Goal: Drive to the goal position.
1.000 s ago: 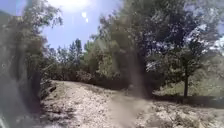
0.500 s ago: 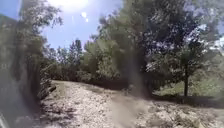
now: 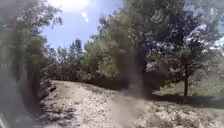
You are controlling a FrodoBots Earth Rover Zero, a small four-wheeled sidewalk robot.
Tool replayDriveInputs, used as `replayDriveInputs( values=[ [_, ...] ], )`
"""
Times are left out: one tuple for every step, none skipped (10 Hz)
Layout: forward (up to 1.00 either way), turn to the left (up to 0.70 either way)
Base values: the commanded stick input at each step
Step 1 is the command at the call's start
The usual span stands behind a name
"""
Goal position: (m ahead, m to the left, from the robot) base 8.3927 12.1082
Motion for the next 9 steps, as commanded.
replayDriveInputs(
  values=[
    [0.04, 0.04],
    [0.04, 0.04],
    [0.04, 0.04],
    [0.04, 0.04],
    [0.04, 0.04],
    [0.04, 0.04],
    [0.04, 0.04],
    [0.04, 0.04],
    [0.04, 0.04]
  ],
)
